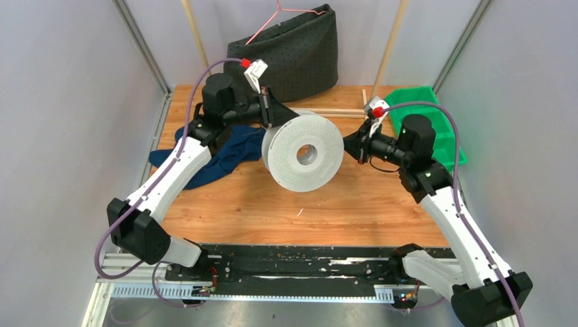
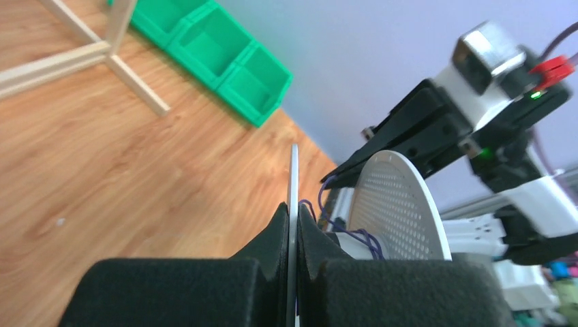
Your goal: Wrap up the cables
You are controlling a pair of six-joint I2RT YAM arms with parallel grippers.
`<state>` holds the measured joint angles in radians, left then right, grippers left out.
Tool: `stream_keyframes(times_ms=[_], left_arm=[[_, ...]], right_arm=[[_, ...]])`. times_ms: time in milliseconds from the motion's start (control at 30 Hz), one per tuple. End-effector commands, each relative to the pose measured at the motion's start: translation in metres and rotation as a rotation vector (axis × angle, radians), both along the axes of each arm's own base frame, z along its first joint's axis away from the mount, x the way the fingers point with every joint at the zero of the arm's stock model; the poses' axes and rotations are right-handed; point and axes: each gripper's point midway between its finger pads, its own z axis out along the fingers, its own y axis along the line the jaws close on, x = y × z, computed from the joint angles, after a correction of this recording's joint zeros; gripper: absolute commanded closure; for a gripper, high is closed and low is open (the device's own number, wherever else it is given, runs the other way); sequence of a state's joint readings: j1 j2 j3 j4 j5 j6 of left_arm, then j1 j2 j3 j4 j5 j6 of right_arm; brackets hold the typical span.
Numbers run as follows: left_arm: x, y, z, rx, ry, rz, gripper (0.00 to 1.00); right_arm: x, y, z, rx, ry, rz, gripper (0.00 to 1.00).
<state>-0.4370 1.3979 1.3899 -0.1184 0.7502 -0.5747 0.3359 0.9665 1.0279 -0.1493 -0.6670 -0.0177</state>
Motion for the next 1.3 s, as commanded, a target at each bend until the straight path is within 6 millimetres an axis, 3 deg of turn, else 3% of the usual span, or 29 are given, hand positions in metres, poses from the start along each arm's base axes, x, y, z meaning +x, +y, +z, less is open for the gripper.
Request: stream_keyframes(times_ms=[0,167,400,567,667,900,1267], left_arm=[[0.011,-0.008,0.038,-0.230,0.009,-0.008,1.00],[0.032,-0.008,0.010,-0.259,0.088,0.057,1.00],[0.059,0.000,-0.035,-0.211,0.060,0.195,1.00],[0.073,0.006,-0.076,-0.207,0.041,0.273,1.00],[0.080,0.006,-0.110,-0.187,0.047,0.295,1.00],[0.096,-0.007,-0.173,-0.219,0.112,0.285,1.00],[0.114,-0.034,-0.241,-0.196,0.226,0.234,1.00]], right_arm=[[-0.013,0.009,-0.001,0.092,0.056,0.060,0.99],[-0.014,0.011,-0.010,0.115,0.119,0.092,0.99],[-0.013,0.015,-0.029,0.131,0.314,0.143,0.99],[-0.015,0.020,-0.062,0.140,0.480,0.176,0.99],[-0.017,0.020,-0.089,0.123,0.552,0.176,0.99],[-0.009,0.009,-0.150,0.091,0.731,0.001,0.99],[0.000,0.001,-0.192,0.051,0.810,-0.109,0.99]])
